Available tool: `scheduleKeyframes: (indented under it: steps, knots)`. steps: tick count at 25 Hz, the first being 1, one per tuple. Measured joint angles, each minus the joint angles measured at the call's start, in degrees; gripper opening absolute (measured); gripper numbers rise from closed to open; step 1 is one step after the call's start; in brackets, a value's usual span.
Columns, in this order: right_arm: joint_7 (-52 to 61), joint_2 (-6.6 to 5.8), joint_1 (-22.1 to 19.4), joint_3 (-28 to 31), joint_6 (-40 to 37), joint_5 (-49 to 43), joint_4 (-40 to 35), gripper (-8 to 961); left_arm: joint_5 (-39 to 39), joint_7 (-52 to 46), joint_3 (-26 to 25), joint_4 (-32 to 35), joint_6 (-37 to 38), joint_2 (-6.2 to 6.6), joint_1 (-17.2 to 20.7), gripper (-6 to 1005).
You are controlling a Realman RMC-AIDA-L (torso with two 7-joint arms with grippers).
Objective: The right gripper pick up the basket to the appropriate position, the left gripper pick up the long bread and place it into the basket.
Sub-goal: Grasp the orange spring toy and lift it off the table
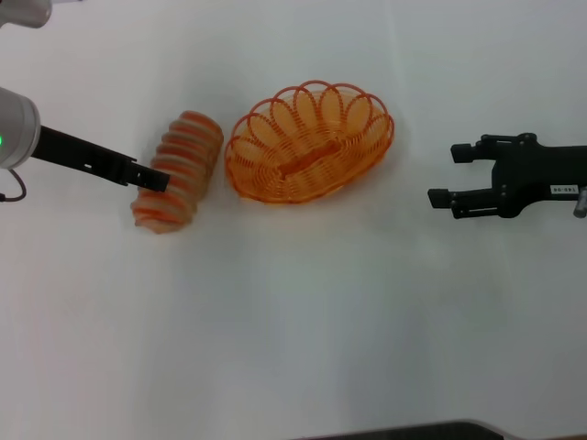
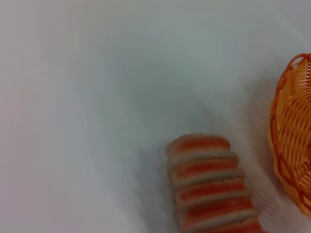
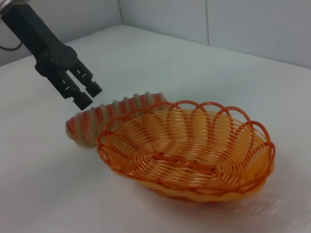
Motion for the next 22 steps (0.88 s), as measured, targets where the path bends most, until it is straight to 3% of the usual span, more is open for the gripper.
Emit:
scheduleKeyframes:
  steps: [10, 16, 22]
  knots:
    - [1.27, 0.02, -0.05, 0.07, -0.03, -0.10, -1.34, 868, 0.50, -1.17, 0.59, 0.37, 2.34, 0.12, -0.90, 739]
    - [1.56, -0.16, 0.02, 0.11, 0.29, -0.05, -1.39, 869, 0.56, -2.43, 4.70, 0.38, 1.46, 0.02, -1.09, 738]
    - [2.15, -0.19, 0.22, 0.16, 0.41, -0.13, -1.39, 868, 0.79, -3.46, 5.43, 0.20, 0.49, 0.13, -1.42, 738]
